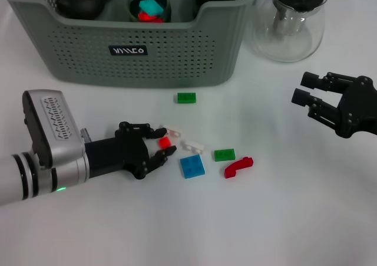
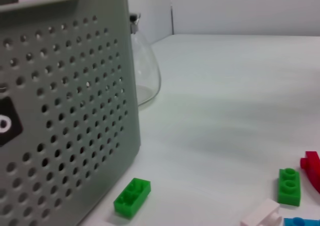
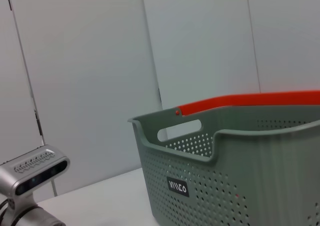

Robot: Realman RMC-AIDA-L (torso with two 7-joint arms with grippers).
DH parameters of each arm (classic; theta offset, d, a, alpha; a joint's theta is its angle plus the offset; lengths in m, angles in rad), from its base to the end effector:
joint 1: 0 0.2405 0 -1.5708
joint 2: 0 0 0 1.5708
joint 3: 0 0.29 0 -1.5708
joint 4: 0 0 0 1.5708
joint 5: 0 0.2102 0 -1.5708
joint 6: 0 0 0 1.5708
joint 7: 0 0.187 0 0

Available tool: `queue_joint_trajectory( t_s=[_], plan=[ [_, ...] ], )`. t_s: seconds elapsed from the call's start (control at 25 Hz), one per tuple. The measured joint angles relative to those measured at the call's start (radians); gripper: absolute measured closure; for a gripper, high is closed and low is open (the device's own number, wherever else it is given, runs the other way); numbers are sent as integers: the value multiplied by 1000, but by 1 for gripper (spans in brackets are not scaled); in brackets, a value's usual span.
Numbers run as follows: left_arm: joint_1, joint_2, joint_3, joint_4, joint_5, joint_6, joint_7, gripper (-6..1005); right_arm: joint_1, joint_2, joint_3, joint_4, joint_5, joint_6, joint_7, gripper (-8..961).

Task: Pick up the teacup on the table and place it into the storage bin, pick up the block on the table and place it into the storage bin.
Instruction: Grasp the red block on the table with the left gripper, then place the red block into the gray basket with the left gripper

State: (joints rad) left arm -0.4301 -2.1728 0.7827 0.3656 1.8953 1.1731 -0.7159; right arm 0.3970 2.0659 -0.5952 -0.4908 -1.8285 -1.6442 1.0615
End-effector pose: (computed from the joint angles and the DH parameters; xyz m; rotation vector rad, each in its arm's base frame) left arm -0.3256 0.3154 -0.1503 -2.6332 -0.3031 -0.4115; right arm 0.2995 0.3183 -0.0423 -2.5200 0.5072 0.9479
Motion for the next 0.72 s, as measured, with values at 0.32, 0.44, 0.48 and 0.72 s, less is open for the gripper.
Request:
queue_joint_trajectory(
  t_s=[0.32, 0.44, 0.48, 0.72],
  plan=[
    [0, 1, 4, 5, 3, -4, -5, 709, -1, 0, 0, 0, 0, 2, 0, 539],
    [3, 1, -2, 15, 0, 6, -22, 747, -2, 0, 0, 0, 0, 3, 0, 539],
    [7, 1, -5, 23, -2, 20, -26, 760, -2, 0, 0, 0, 1, 2, 0, 539],
    [62, 10, -72, 197, -6, 342, -191, 814, -3, 1, 0, 0, 4, -3, 0, 540]
  ],
)
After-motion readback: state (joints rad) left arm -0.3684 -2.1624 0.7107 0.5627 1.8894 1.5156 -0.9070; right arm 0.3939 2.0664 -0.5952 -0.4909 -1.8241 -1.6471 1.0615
